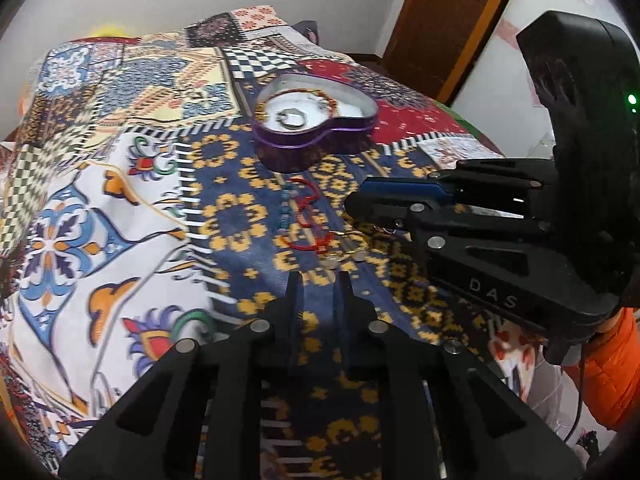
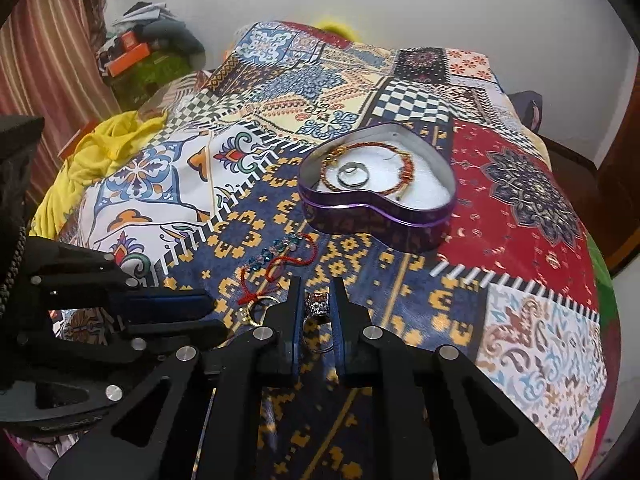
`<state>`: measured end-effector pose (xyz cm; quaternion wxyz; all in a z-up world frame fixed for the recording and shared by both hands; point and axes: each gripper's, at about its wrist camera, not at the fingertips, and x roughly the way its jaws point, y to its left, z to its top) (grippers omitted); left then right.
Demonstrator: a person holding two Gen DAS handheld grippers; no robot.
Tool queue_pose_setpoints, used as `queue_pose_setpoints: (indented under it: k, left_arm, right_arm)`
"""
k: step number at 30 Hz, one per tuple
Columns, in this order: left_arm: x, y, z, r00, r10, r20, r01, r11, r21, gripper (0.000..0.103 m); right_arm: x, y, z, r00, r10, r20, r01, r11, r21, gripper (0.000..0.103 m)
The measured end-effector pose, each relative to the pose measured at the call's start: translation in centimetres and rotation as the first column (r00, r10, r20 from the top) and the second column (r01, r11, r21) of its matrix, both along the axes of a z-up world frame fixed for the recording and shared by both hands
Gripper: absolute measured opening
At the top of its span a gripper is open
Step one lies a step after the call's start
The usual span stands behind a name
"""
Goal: Organize jewelry
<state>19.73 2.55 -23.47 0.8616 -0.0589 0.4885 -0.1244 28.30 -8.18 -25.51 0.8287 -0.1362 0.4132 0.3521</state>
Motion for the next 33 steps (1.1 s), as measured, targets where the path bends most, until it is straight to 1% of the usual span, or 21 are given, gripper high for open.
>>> queue_pose_setpoints:
  k: [1,4,12,13,14,19,23,33]
  left_arm:
    - [0.1,-0.2,0.0,1.000,-0.005,-0.003,0.005,1.000,-0.009,0.013]
    - [0.5,-0.9,-0.1,1.000,-0.007,0.003,0.007,1.000,0.013,0.011]
    - [1.4,-1.0,-0.5,1.000,0.004,0.009,-0.004,1.000,0.029,0.011]
    - [1.4,-1.0,-0.5,1.000,0.005,0.015,-0.005,0.999,0.036,0.008]
    - [1.5,-1.1,-0.5,1.000,0.004,0.019,-0.004,0.999,0.044,0.007]
    - [1.1,-1.6,-0.2,0.999,0.004,0.043,-0.008,0.996,0.088,0.007]
    - [0.8,-1.6,0.6,0.998,0.010,0.060,-0.015,0.996,0.086,0.007]
    - [0.1,-0.5,4.8,0.987,0.039,0.157,-0.050,0.997,0.066,0.007]
  right_arm:
    - [0.0,-0.3,0.1,1.000,-0.006,0.003,0.006,1.000,0.001,0.011]
    - [0.0,-1.2,0.3,1.000,-0.020,0.010,0.020,1.000,0.004,0.011]
    - [0.0,-2.6,0.0,0.999,-0.047,0.007,0.047,0.999,-0.011,0.011]
    - [0.0,-2.7,0.0,0.999,-0.050,0.007,0.050,0.999,-0.010,0.011]
    - [-0.1,-2.8,0.0,0.999,-0.052,0.005,0.052,0.999,-0.006,0.011]
    - [-0.3,-3.1,0.3,0.998,-0.061,0.007,0.061,0.998,0.018,0.011]
    - [-0.6,-3.4,1.1,0.998,-0.066,0.022,0.065,0.997,0.037,0.010]
    - [-1.3,-4.1,4.5,0.991,-0.097,0.094,0.089,0.992,0.087,0.010]
